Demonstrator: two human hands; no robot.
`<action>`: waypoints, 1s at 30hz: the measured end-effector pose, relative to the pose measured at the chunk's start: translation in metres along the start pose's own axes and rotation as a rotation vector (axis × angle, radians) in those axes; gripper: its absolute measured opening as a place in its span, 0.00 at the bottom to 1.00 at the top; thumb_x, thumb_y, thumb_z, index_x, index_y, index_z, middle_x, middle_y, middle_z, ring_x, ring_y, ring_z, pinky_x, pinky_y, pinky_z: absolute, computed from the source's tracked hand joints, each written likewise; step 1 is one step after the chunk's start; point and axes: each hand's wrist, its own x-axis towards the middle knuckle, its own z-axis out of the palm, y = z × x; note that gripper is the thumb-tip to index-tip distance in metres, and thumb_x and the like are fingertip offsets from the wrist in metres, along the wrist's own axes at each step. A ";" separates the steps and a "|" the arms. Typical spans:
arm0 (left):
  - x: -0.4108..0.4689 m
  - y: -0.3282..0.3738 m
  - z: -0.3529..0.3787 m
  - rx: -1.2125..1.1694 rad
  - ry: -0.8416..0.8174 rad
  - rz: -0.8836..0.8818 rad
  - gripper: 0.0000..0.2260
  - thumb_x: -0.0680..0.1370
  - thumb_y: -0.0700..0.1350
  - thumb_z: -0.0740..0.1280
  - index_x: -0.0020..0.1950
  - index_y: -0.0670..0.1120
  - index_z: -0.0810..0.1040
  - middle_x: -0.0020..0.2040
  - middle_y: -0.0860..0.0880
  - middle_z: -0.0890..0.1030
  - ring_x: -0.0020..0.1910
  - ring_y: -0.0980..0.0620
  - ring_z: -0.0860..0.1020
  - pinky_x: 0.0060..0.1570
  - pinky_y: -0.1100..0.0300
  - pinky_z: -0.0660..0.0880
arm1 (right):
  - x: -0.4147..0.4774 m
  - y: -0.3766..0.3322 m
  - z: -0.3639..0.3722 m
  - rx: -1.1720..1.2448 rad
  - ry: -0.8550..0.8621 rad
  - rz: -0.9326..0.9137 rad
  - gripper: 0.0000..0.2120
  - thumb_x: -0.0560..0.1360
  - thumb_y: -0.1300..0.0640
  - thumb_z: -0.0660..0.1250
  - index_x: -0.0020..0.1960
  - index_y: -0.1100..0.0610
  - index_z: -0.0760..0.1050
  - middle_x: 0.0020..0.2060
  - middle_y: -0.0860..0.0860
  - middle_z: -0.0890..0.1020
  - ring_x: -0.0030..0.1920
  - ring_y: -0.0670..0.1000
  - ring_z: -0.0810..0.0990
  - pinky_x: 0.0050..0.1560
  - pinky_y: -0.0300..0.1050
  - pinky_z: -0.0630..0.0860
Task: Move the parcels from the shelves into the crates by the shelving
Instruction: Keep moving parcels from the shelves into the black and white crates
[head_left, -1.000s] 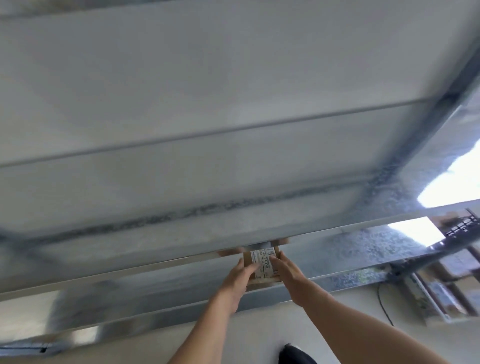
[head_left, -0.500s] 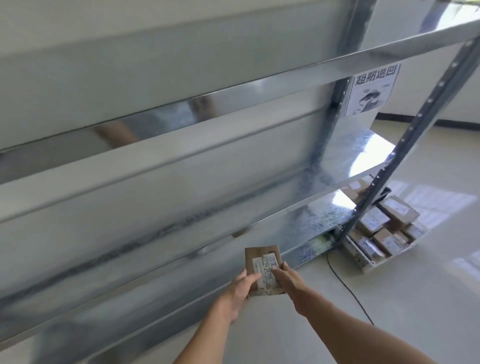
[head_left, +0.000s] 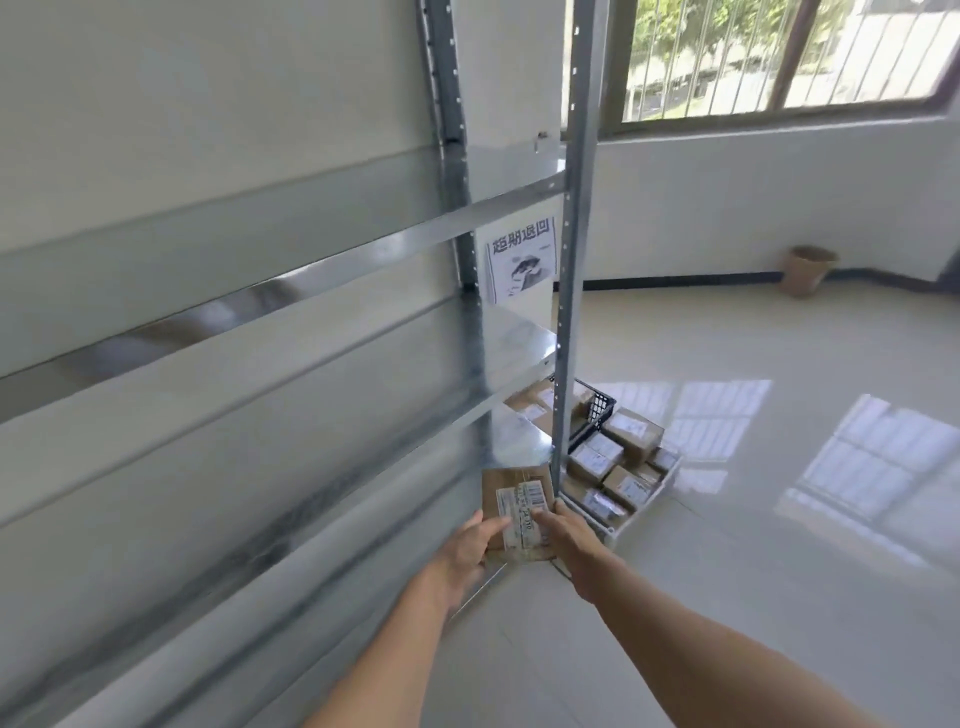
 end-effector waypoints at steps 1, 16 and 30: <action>0.001 0.005 0.013 0.022 -0.022 0.007 0.26 0.79 0.53 0.67 0.76 0.50 0.71 0.62 0.51 0.85 0.64 0.50 0.81 0.63 0.56 0.72 | -0.004 -0.003 -0.014 -0.021 0.017 0.000 0.15 0.83 0.57 0.63 0.69 0.60 0.71 0.60 0.59 0.82 0.55 0.57 0.83 0.53 0.49 0.82; 0.003 0.031 0.150 0.168 -0.143 0.031 0.24 0.81 0.50 0.66 0.77 0.48 0.69 0.61 0.49 0.85 0.63 0.50 0.81 0.67 0.53 0.74 | -0.063 0.007 -0.142 0.112 0.190 -0.005 0.15 0.82 0.57 0.63 0.68 0.54 0.75 0.59 0.56 0.83 0.58 0.58 0.83 0.47 0.46 0.80; 0.025 0.032 0.229 0.265 -0.216 0.011 0.17 0.83 0.52 0.64 0.73 0.55 0.74 0.64 0.51 0.83 0.67 0.50 0.77 0.74 0.47 0.65 | -0.076 0.026 -0.221 0.194 0.235 0.006 0.15 0.84 0.60 0.59 0.68 0.56 0.74 0.60 0.58 0.83 0.54 0.56 0.83 0.41 0.43 0.80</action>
